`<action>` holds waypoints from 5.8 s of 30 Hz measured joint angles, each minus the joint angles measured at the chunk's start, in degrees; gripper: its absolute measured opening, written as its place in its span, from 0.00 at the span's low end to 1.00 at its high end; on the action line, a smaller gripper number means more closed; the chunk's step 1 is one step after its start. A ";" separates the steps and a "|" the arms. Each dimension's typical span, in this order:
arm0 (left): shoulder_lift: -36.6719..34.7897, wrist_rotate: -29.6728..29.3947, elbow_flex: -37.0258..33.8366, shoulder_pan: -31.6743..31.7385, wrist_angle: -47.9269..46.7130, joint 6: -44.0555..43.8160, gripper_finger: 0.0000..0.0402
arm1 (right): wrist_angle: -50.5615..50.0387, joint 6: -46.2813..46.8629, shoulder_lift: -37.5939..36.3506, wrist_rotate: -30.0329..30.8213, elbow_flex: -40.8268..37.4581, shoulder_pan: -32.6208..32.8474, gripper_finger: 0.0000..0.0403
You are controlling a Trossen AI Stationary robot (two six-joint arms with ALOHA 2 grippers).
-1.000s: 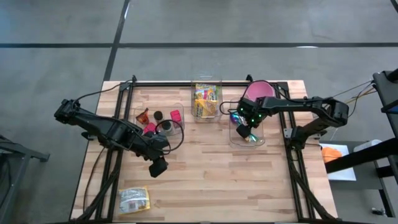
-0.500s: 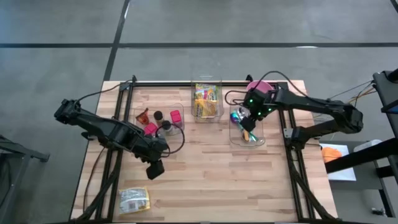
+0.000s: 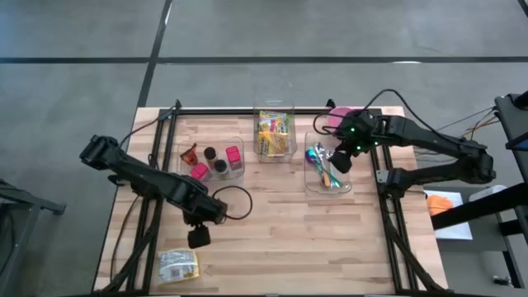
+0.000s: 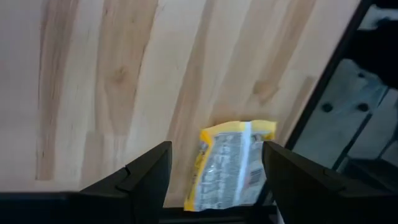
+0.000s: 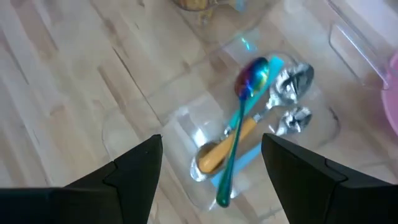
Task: Pick & Place Food Item
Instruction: Put the yellow noodle pack into the middle transparent bin
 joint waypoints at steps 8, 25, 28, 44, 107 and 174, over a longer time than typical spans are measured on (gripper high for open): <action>0.09 4.74 -6.43 -1.12 0.47 0.12 0.64 | -3.23 1.09 -1.95 0.03 -0.90 0.18 0.67; 0.05 5.06 -15.91 -8.58 13.51 -7.74 0.64 | 4.30 -1.52 -12.89 -3.73 -1.05 5.50 0.67; 0.05 4.56 -16.62 -9.00 14.59 -7.86 0.64 | 6.84 -1.72 -15.61 -6.77 -1.05 5.92 0.67; 0.05 2.84 -22.22 -11.49 27.92 -5.93 0.64 | 6.73 0.04 -19.66 -7.10 -1.05 6.03 0.67; 0.01 0.41 -22.75 -13.51 45.09 -11.78 0.00 | 6.78 -0.63 -19.57 -7.12 -1.05 6.03 0.67; 0.01 -28.55 10.63 37.88 48.28 0.99 0.00 | 6.80 -1.86 -21.96 -3.62 -1.10 5.98 0.67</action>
